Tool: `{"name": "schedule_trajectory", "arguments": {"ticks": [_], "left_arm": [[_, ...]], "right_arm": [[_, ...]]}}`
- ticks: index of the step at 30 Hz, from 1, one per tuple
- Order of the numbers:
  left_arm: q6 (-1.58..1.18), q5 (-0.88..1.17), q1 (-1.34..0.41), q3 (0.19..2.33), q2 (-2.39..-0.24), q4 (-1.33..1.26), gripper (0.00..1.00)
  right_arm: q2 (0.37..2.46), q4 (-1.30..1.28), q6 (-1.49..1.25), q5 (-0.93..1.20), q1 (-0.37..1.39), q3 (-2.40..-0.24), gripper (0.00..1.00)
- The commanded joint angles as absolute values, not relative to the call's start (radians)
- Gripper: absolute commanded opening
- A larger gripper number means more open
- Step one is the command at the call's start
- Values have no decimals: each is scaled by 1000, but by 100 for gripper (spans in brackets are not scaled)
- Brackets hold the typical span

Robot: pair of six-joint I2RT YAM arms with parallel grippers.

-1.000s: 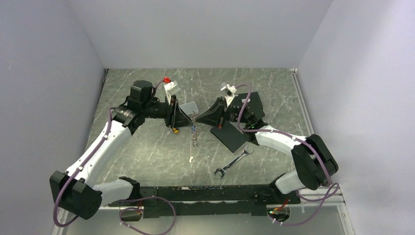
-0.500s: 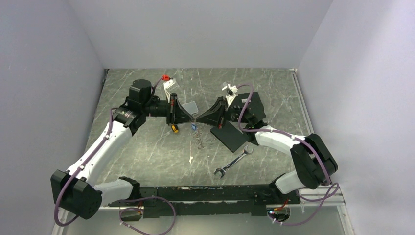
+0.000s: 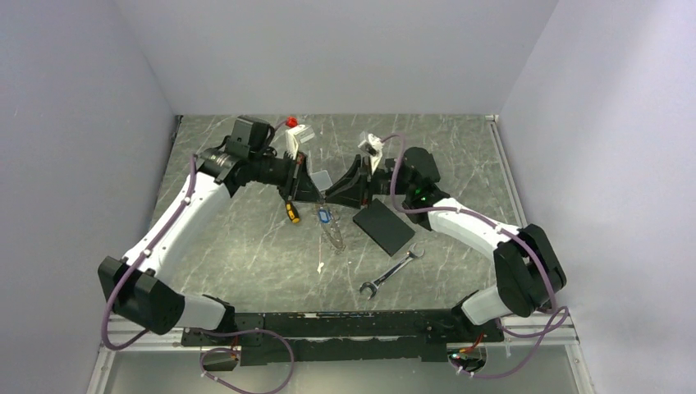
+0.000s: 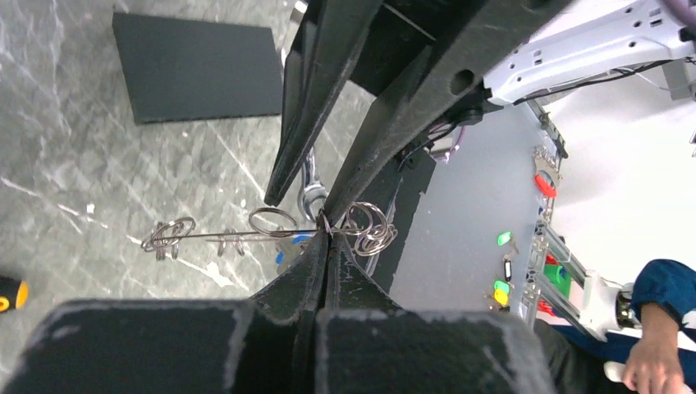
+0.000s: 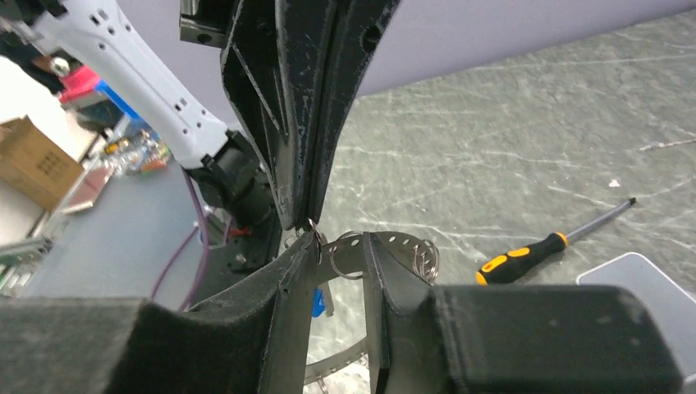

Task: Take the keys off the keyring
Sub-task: Remove the key from the keyring.

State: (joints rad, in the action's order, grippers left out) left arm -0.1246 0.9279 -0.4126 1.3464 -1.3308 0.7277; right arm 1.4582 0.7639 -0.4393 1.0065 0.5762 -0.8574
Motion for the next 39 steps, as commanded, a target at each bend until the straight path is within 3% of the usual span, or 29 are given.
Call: {"name": "schedule_trajectory", "arguments": {"ticks": [1, 7, 15, 39], "left_arm": [[-49, 899, -423, 1446, -1387, 975, 0], [-38, 901, -423, 1456, -1403, 1010, 0], [-58, 905, -423, 1454, -1419, 1008, 0], [-83, 943, -426, 1441, -1429, 992, 0]], "right_arm": [[1418, 311, -39, 1022, 573, -1006, 30], [1400, -5, 270, 976, 597, -1110, 31], [1402, -164, 433, 983, 652, -1146, 31], [1431, -284, 508, 835, 752, -1247, 26]]}}
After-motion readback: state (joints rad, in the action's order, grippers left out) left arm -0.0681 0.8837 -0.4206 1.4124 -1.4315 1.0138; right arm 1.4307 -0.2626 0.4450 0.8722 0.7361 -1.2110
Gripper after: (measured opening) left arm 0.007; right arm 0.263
